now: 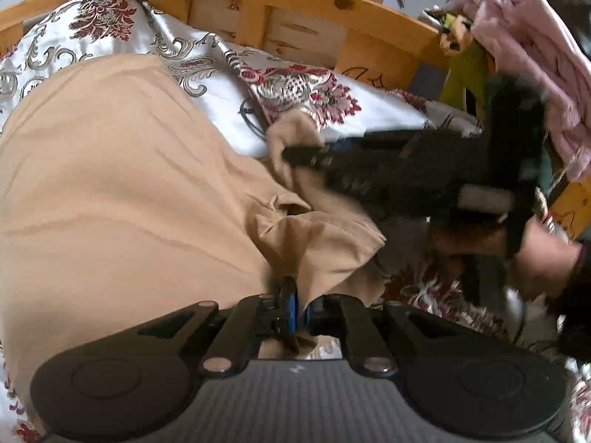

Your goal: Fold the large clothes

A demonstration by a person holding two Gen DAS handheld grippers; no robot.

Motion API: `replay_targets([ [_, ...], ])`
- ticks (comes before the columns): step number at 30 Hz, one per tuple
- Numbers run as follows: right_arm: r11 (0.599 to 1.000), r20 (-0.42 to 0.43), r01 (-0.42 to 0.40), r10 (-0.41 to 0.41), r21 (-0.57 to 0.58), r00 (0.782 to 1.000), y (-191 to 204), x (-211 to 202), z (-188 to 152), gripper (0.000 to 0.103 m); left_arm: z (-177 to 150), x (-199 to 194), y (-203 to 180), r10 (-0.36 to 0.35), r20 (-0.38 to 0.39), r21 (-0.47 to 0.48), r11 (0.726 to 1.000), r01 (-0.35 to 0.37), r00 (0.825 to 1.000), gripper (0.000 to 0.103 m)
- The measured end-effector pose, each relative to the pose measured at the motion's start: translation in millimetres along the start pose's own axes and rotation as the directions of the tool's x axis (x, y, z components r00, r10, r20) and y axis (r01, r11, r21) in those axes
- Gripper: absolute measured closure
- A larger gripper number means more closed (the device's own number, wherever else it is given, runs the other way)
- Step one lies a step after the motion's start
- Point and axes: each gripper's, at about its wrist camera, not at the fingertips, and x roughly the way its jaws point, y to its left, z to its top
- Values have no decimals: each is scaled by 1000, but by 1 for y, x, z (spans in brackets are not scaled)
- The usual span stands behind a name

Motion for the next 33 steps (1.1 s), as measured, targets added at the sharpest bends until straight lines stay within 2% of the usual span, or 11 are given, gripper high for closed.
replay_targets([
  [1, 1000, 3, -4, 4, 7, 1000, -1, 2, -2, 99, 1, -4, 1, -25, 6, -10, 1000, 25, 1000, 90],
  [4, 1000, 20, 8, -8, 27, 1000, -3, -2, -7, 91, 1, -22, 7, -125, 43, -23, 992, 126, 991, 52],
  [6, 998, 31, 14, -16, 54, 999, -8, -10, -9, 81, 0, -40, 7, -150, 94, -24, 988, 153, 984, 18],
  [7, 998, 37, 19, -22, 62, 999, -9, -15, -10, 77, 0, -49, 8, -145, 125, -23, 989, 149, 981, 13],
  [10, 998, 44, 21, -24, 59, 999, -10, -26, -11, 60, -3, -77, 16, -110, 189, -40, 992, 119, 976, 9],
  [13, 997, 66, 66, -68, 32, 996, -6, -38, -8, 43, -8, -101, 34, -7, 218, -102, 994, 30, 976, 3],
  [15, 993, 107, 118, -120, 22, 987, -4, -48, -1, 21, -14, -114, 49, 75, 212, -148, 988, -44, 974, 1],
  [18, 991, 160, 136, -137, 21, 978, 1, -55, 17, 13, -29, -123, 78, 171, 201, -231, 965, -123, 964, 1],
  [20, 994, 167, 109, -110, 12, 980, 6, -50, 31, 5, -36, -123, 98, 195, 185, -316, 940, -130, 963, 1],
  [26, 997, 150, -15, 26, -71, 988, 51, -10, 73, 1, -61, -116, 132, 161, 181, -426, 902, -70, 970, 1],
  [33, 953, 115, -16, 53, -303, 992, 124, 49, 104, 1, -74, -103, 154, 64, 177, -473, 880, 28, 982, 0],
])
